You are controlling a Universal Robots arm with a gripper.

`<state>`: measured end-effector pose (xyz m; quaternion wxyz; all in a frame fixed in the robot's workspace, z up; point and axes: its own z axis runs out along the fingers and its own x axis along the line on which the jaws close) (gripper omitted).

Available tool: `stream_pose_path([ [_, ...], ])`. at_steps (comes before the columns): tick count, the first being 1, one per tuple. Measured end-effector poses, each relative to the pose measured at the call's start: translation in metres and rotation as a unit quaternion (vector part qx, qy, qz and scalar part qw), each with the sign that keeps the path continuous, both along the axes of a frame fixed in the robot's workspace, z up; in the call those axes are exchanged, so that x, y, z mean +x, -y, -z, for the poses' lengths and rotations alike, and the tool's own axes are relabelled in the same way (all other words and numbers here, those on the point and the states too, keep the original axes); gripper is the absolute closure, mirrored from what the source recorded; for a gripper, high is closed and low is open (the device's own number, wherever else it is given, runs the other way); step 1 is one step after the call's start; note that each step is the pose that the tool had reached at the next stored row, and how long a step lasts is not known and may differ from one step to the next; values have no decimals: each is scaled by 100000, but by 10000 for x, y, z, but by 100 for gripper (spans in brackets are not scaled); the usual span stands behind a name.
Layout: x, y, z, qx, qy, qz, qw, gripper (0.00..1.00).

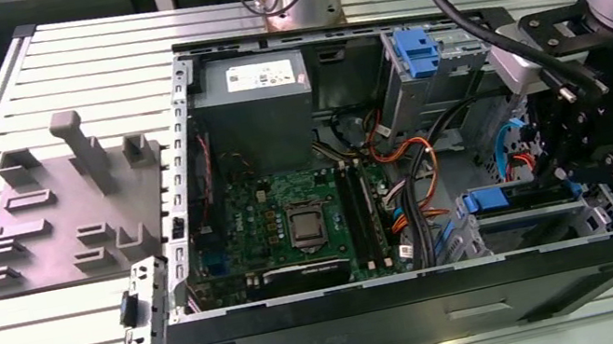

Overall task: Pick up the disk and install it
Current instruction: 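Insert the first disk wire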

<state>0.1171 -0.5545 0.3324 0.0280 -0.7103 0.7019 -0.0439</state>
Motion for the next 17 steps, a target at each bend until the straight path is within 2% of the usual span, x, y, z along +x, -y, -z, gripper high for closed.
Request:
stream_pose_path([
  [7,0,15,38,2,-4,101,100000,84],
  [14,0,15,38,-1,-2,118,100000,84],
  [16,0,15,38,31,-5,121,100000,82],
  [17,0,15,32,32,-12,121,100000,76],
])
